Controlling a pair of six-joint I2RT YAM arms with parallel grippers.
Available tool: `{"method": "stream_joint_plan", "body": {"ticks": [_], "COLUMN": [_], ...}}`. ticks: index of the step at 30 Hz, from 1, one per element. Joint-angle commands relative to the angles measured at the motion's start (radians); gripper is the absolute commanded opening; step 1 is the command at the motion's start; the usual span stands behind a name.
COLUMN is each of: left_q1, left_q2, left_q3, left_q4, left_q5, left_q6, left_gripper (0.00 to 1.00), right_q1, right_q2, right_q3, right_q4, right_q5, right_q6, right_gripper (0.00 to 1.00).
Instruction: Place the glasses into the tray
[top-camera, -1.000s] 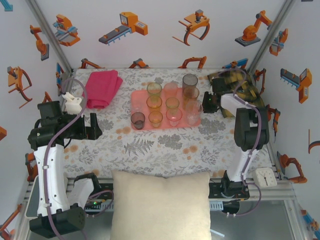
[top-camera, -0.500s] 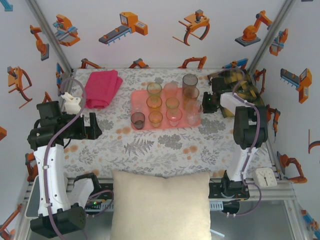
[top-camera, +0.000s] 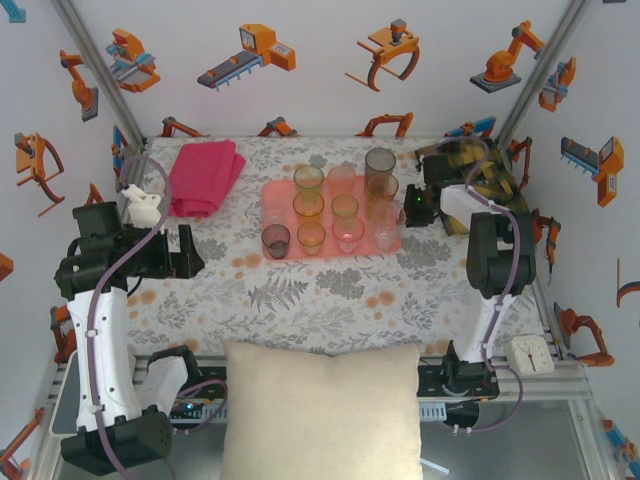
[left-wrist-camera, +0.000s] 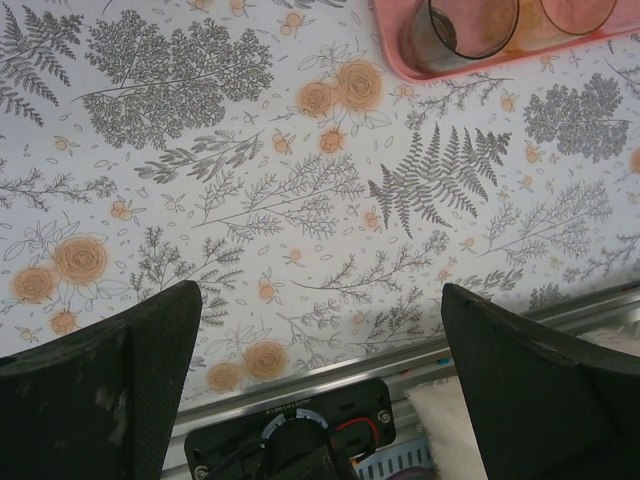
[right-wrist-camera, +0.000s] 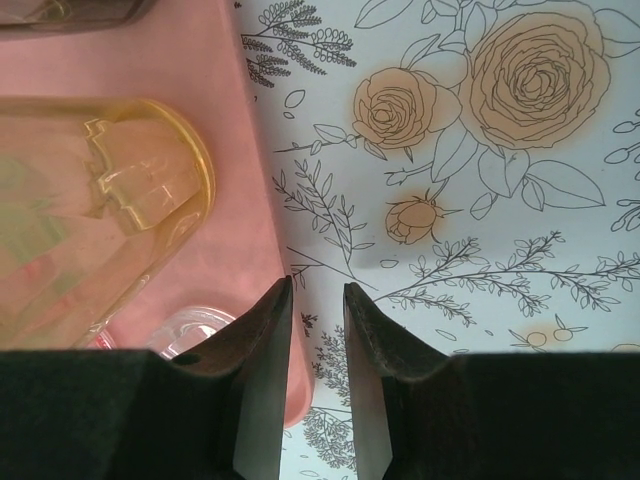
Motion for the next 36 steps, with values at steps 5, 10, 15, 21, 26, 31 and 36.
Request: {"method": "stream_joint_plan", "body": {"ticks": [5, 10, 15, 21, 26, 31, 36], "left_q1": [0.008, 0.010, 0.012, 0.015, 0.018, 0.020, 0.024], "left_q2": [-0.002, 0.003, 0.004, 0.004, 0.004, 0.008, 0.008], "left_q3": [0.014, 0.015, 0.016, 0.016, 0.013, 0.015, 0.013], "left_q4": [-0.015, -0.012, -0.012, -0.013, -0.012, -0.012, -0.011], "left_q5": [0.024, 0.027, 0.028, 0.030, 0.032, 0.037, 0.041], "left_q6": [-0.016, -0.018, -0.019, -0.019, -0.021, -0.023, -0.024], "left_gripper": [0.97, 0.97, 0.97, 0.97, 0.97, 0.97, 0.97], "right_q1": [-0.003, -0.004, -0.003, -0.003, 0.000, 0.000, 0.001], "right_q2": [0.000, 0.004, 0.000, 0.015, 0.024, 0.041, 0.047], "right_q3": [0.032, 0.033, 0.027, 0.041, 0.040, 0.043, 0.034], "right_q4": [-0.019, -0.023, -0.021, -0.028, -0.016, -0.018, -0.014], "right_q5": [-0.016, -0.013, -0.027, -0.052, -0.055, -0.059, -0.057], "right_q6": [-0.027, -0.036, -0.045, -0.052, -0.047, -0.047, -0.050], "right_gripper": [0.28, 0.28, 0.27, 0.27, 0.27, 0.27, 0.25]}}
